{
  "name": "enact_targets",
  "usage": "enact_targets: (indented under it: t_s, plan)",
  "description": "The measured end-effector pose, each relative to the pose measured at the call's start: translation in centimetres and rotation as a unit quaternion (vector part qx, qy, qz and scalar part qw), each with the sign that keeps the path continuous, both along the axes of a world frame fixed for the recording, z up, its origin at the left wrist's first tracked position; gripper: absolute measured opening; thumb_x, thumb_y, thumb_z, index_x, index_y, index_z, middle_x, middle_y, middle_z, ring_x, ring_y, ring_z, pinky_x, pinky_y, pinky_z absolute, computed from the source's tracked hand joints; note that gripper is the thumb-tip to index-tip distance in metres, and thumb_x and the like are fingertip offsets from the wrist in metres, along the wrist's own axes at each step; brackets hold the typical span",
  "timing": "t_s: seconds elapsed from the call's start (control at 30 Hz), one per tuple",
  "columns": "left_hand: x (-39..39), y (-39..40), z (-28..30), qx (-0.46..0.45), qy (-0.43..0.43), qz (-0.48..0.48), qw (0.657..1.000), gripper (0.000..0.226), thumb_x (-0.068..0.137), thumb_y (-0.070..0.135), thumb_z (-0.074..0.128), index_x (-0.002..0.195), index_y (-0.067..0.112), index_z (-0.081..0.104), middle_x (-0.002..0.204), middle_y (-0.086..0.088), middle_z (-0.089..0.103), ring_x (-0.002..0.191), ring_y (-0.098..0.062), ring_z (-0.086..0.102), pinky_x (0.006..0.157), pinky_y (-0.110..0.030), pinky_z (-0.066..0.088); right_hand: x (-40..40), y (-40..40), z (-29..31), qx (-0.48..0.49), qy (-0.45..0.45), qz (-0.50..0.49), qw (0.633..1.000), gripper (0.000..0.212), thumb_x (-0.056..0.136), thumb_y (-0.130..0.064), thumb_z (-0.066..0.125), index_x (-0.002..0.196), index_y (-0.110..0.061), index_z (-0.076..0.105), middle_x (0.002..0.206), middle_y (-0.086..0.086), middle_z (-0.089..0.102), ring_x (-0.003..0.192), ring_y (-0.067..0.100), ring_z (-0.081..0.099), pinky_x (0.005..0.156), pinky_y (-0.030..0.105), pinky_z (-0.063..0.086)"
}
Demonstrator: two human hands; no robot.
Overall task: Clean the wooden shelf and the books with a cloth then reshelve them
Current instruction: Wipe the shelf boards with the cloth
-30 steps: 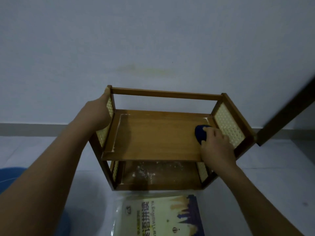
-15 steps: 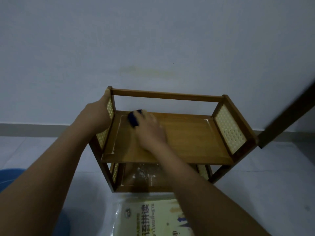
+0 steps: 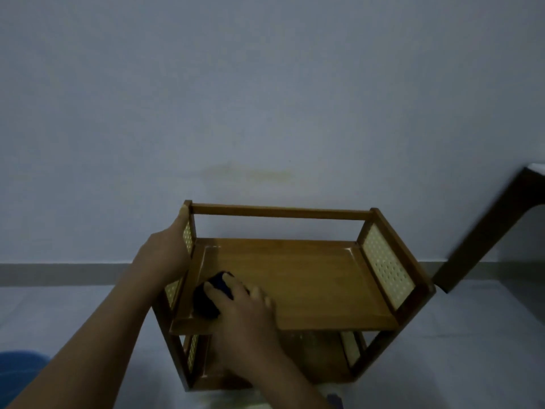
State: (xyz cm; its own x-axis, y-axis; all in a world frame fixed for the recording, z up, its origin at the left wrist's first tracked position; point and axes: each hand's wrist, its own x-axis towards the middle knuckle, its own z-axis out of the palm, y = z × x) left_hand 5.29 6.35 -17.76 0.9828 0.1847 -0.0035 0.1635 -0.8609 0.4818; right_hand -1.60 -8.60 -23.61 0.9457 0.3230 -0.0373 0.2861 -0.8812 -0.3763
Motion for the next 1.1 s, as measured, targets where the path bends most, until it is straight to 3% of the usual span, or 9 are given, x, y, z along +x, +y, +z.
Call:
enact_targets:
  t_s: [0.17, 0.3, 0.4, 0.5, 0.6, 0.8, 0.9, 1.0, 1.1]
  plan:
    - [0.3, 0.2, 1.0, -0.012, 0.007, -0.010, 1.000, 0.090, 0.089, -0.005, 0.045, 0.151, 0.034, -0.007, 0.074, -0.010, 0.056, 0.067, -0.025, 0.060, 0.061, -0.039, 0.055, 4.3, -9.4, 0.1, 0.038, 0.019, -0.194, 0.980, 0.070, 0.087, -0.010, 0.052, 0.139, -0.051, 0.030, 0.151, -0.009, 0.029, 0.131, 0.026, 0.034, 0.107, 0.049, 0.037]
    - [0.2, 0.0, 1.0, 0.001, 0.013, -0.017, 1.000, 0.089, 0.090, -0.003, 0.045, 0.151, 0.031, -0.009, 0.073, -0.011, 0.058, 0.063, -0.022, 0.058, 0.057, -0.034, 0.052, 6.2, -12.3, 2.5, 0.103, -0.108, -0.326, 0.933, 0.063, 0.094, -0.012, 0.047, 0.150, -0.022, 0.022, 0.152, 0.005, 0.033, 0.133, 0.027, 0.039, 0.103, 0.048, 0.043]
    - [0.5, 0.0, 1.1, 0.008, 0.004, -0.018, 1.000, 0.088, 0.090, -0.003, 0.045, 0.152, 0.030, -0.009, 0.070, -0.010, 0.057, 0.060, -0.021, 0.057, 0.052, -0.030, 0.046, 8.1, -7.8, 5.2, 0.077, -0.273, -0.217, 0.934, 0.067, 0.094, -0.009, 0.047, 0.152, -0.019, 0.016, 0.159, 0.007, 0.018, 0.142, 0.031, 0.022, 0.112, 0.050, 0.032]
    - [0.5, 0.1, 0.9, 0.023, 0.004, -0.021, 1.000, 0.088, 0.090, -0.002, 0.044, 0.151, 0.030, -0.010, 0.068, -0.010, 0.056, 0.057, -0.020, 0.055, 0.049, -0.027, 0.042, 9.9, -1.9, 5.6, -0.019, -0.285, -0.029, 0.958, 0.072, 0.090, -0.003, 0.049, 0.152, -0.021, 0.016, 0.160, 0.013, 0.010, 0.144, 0.038, 0.012, 0.114, 0.055, 0.018]
    - [0.4, 0.3, 0.7, 0.033, 0.011, -0.020, 0.999, 0.090, 0.090, -0.001, 0.046, 0.151, 0.031, -0.013, 0.069, -0.009, 0.057, 0.056, -0.018, 0.056, 0.048, -0.026, 0.044, 11.5, -0.9, 3.9, -0.106, -0.283, 0.052, 0.952, 0.075, 0.088, -0.006, 0.055, 0.151, -0.023, 0.018, 0.160, 0.015, 0.009, 0.143, 0.043, 0.013, 0.110, 0.060, 0.021]
    - [1.1, 0.5, 0.4, 0.035, 0.014, -0.020, 0.999, 0.091, 0.090, -0.004, 0.046, 0.151, 0.032, -0.011, 0.075, -0.010, 0.059, 0.061, -0.020, 0.060, 0.052, -0.030, 0.051, 12.1, -12.8, 2.2, -0.119, -0.284, -0.134, 0.942, 0.086, 0.075, 0.006, 0.066, 0.147, -0.025, 0.033, 0.156, 0.015, 0.026, 0.137, 0.045, 0.029, 0.099, 0.060, 0.036]
    - [1.5, 0.4, 0.6, 0.022, 0.000, -0.011, 1.000, 0.088, 0.091, -0.002, 0.045, 0.152, 0.030, -0.009, 0.074, -0.010, 0.058, 0.059, -0.018, 0.057, 0.049, -0.027, 0.046, 12.0, -15.2, 3.1, -0.142, -0.251, -0.164, 0.943, 0.087, 0.080, 0.010, 0.059, 0.151, -0.025, 0.022, 0.160, 0.013, 0.015, 0.140, 0.042, 0.022, 0.105, 0.058, 0.031]
    - [0.6, -0.4, 1.8, -0.067, 0.013, -0.018, 0.998, 0.082, 0.094, 0.005, 0.048, 0.153, 0.026, -0.005, 0.116, -0.021, 0.060, 0.093, -0.029, 0.063, 0.076, -0.037, 0.055, 10.3, -14.0, 5.6, -0.127, -0.214, -0.170, 0.954, 0.079, 0.090, 0.003, 0.050, 0.152, -0.024, 0.009, 0.161, 0.011, 0.004, 0.142, 0.038, 0.015, 0.110, 0.053, 0.025]
    - [-1.8, 0.1, 2.5, -0.209, -0.003, 0.022, 0.978, 0.085, 0.093, 0.033, 0.057, 0.153, 0.021, -0.003, 0.154, -0.016, 0.030, 0.135, -0.037, 0.038, 0.105, -0.051, 0.041, 5.4, -11.8, 6.3, -0.078, -0.256, -0.133, 0.954, 0.082, 0.086, 0.003, 0.056, 0.152, -0.021, 0.013, 0.160, 0.014, 0.011, 0.141, 0.040, 0.022, 0.107, 0.055, 0.033]
